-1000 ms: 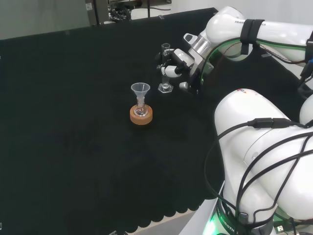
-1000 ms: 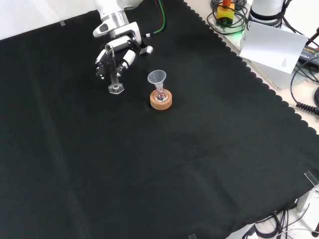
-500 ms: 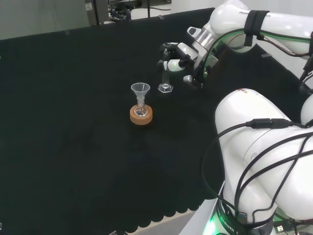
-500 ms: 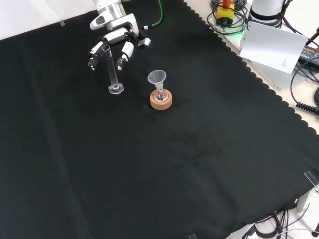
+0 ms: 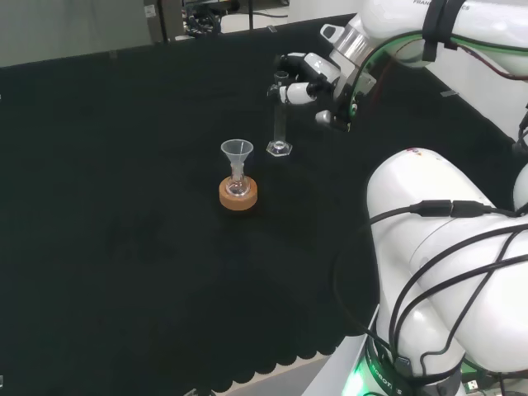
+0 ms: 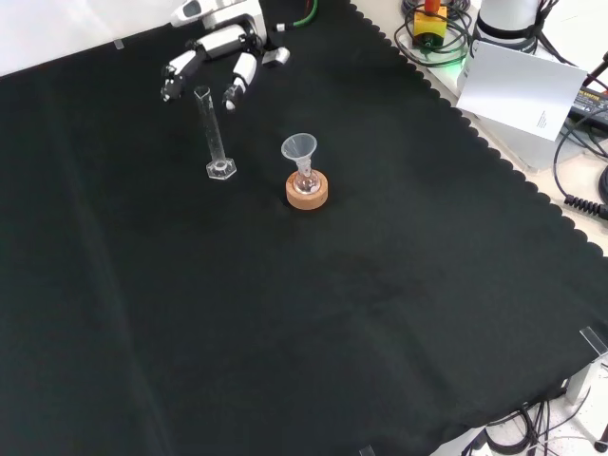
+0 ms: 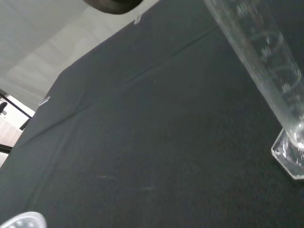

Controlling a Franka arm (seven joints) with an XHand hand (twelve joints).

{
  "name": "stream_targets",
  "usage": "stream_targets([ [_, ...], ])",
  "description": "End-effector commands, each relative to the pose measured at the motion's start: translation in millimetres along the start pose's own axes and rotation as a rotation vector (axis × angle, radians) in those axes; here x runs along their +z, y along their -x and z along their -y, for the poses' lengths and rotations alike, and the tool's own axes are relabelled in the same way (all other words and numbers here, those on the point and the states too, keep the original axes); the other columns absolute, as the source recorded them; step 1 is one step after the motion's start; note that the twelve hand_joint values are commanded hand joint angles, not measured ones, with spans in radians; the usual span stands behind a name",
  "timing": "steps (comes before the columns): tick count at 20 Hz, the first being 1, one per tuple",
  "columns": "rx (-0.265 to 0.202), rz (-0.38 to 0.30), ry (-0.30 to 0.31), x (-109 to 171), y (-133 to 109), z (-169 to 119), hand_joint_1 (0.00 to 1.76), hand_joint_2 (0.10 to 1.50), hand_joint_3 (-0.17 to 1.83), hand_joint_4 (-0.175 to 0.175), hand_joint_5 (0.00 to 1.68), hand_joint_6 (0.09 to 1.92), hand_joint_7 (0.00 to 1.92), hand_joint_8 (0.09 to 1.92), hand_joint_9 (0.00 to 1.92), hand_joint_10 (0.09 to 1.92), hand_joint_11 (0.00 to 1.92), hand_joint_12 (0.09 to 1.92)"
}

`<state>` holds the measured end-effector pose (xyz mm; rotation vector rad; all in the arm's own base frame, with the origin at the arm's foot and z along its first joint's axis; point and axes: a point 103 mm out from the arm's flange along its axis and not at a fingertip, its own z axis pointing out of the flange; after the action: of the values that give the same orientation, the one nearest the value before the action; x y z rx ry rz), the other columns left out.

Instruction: Put the graduated cylinder back on the table.

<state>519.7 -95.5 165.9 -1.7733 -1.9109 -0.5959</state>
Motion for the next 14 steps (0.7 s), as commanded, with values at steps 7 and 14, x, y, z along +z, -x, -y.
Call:
stream_targets([
  [7, -0.028, 0.269, 0.028, -76.2, -57.5, 60.8, 0.76, 0.92, -0.17, -0.089, 0.19, 0.09, 0.00, 0.64, 0.44, 0.09, 0.06, 1.46],
  [14, -0.006, 0.394, 0.012, -119.0, -78.0, 108.3, 0.74, 0.92, -0.17, -0.086, 0.20, 0.09, 0.00, 0.63, 0.44, 0.09, 0.04, 1.45],
])
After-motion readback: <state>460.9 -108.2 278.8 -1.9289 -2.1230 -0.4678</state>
